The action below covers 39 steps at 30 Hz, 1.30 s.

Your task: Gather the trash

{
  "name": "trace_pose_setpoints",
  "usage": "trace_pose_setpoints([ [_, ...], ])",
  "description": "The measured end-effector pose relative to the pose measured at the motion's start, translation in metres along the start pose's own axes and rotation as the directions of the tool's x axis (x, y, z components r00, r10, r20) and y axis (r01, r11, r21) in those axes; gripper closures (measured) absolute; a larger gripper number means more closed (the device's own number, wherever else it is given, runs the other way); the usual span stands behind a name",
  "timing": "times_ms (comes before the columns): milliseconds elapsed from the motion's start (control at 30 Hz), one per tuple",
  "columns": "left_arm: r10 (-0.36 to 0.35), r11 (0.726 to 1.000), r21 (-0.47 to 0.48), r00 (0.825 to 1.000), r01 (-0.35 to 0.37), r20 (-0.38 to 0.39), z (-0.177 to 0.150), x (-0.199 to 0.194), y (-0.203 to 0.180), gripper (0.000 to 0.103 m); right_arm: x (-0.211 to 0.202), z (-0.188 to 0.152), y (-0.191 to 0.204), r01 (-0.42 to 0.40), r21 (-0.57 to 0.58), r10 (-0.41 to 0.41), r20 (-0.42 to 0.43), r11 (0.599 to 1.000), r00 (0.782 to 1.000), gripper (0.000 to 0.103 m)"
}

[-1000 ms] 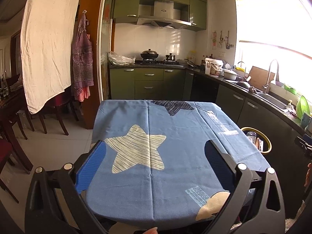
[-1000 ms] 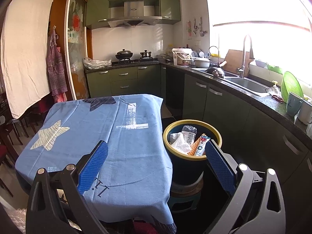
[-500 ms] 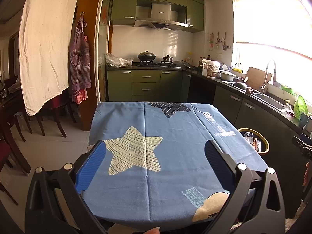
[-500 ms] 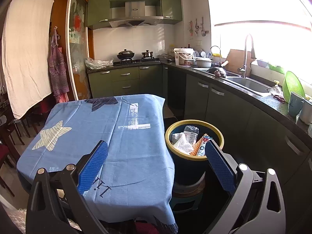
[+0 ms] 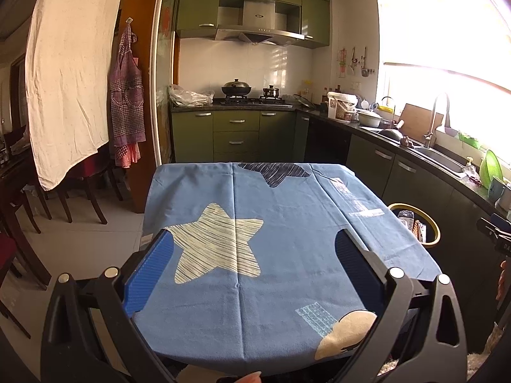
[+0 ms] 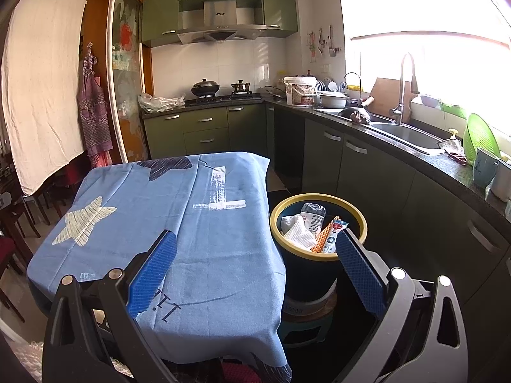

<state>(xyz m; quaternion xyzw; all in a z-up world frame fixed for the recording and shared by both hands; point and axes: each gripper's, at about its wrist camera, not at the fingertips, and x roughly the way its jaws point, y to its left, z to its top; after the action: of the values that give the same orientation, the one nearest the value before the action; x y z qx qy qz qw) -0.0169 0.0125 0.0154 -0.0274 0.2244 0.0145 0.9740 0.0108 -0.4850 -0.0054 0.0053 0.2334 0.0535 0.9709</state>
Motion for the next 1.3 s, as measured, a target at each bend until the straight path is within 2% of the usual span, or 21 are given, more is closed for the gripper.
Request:
trace_pose_setpoints([
  [1300,-0.01,1.0,0.005,1.0,0.01,-0.022,-0.0033,0.0047,-0.0022,0.007,0.0009,-0.0025,-0.0025,0.001,0.002,-0.001,-0.006,1.0,1.0,0.005],
])
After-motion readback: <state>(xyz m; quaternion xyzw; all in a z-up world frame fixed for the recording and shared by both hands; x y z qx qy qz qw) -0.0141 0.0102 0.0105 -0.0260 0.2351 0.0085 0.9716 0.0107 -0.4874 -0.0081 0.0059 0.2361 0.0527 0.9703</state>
